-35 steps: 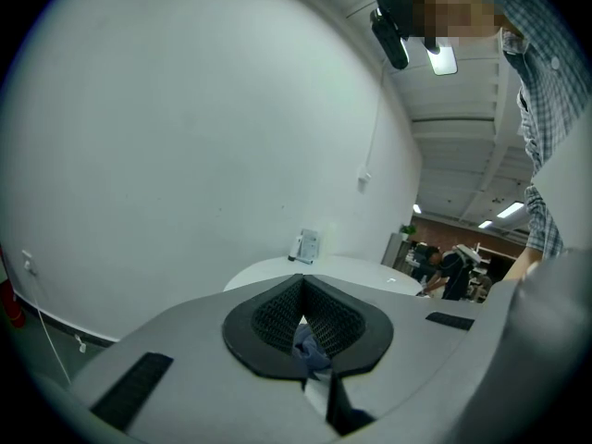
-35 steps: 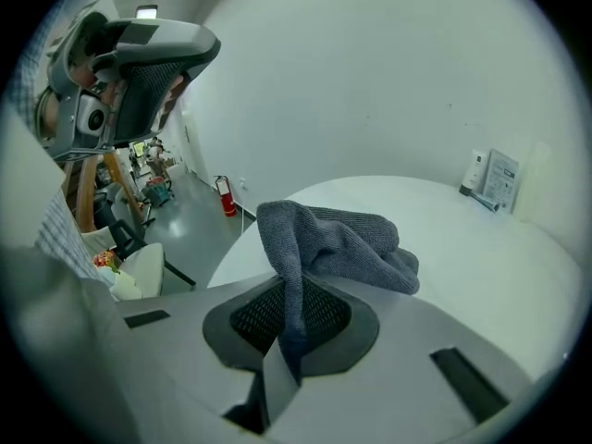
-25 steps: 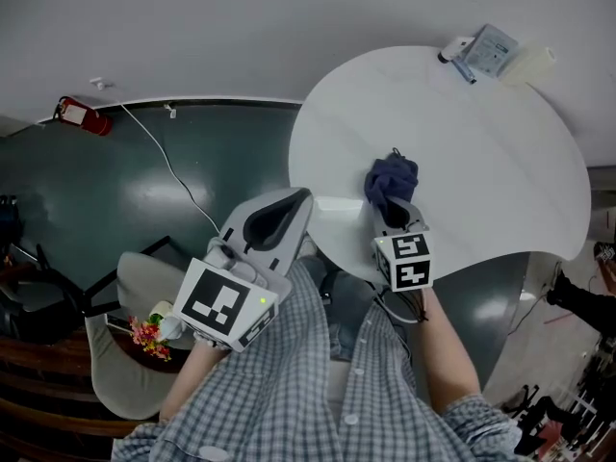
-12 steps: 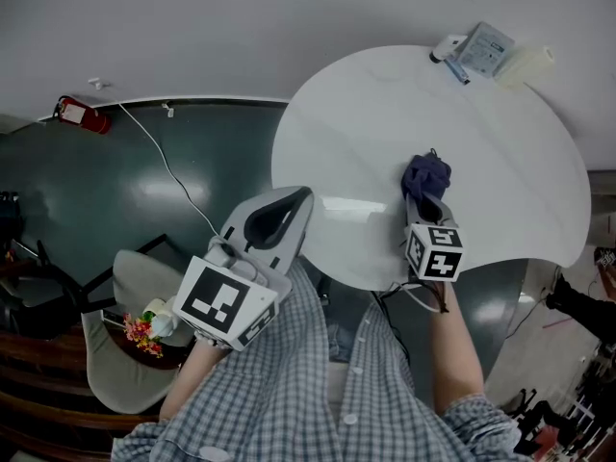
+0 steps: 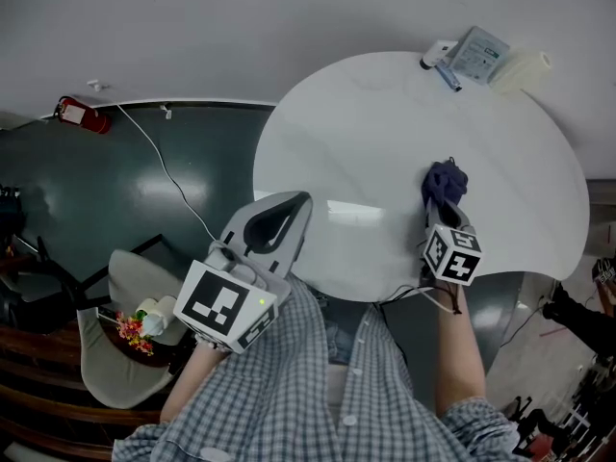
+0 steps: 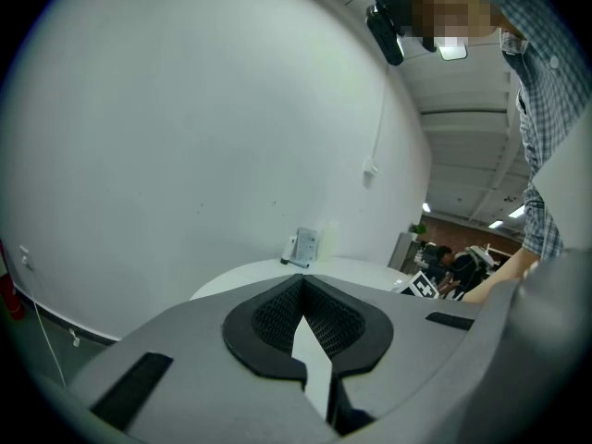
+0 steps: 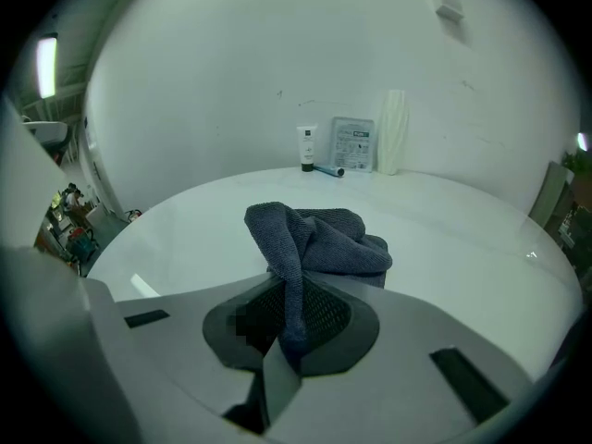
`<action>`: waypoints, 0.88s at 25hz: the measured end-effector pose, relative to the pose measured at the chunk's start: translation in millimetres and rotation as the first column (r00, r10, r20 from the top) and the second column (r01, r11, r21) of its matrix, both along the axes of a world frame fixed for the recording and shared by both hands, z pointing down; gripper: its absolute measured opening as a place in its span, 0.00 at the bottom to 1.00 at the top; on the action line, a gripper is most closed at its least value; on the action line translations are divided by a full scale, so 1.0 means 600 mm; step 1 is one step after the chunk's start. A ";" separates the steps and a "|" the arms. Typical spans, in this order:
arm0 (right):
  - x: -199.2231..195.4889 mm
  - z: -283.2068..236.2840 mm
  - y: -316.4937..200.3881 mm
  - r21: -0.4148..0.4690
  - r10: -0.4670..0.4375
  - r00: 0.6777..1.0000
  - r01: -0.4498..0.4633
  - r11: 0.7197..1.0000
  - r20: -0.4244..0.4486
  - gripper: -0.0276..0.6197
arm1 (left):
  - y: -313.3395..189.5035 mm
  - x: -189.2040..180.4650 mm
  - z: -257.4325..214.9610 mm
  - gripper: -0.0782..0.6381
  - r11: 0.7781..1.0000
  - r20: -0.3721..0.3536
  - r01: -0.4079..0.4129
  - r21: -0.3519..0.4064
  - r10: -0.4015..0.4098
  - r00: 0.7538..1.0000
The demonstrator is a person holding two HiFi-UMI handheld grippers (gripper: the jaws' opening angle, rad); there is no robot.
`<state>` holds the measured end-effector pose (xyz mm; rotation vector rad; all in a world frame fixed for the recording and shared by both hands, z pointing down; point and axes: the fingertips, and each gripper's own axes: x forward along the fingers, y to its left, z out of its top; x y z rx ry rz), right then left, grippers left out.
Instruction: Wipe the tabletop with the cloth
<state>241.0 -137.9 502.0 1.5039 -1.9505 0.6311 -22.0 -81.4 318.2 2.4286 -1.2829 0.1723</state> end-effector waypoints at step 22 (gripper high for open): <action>-0.070 0.004 -0.061 -0.010 -0.124 0.990 0.125 0.992 0.070 0.08 | -0.001 -0.016 0.010 0.12 0.993 0.015 0.119 -0.016 -0.119 0.993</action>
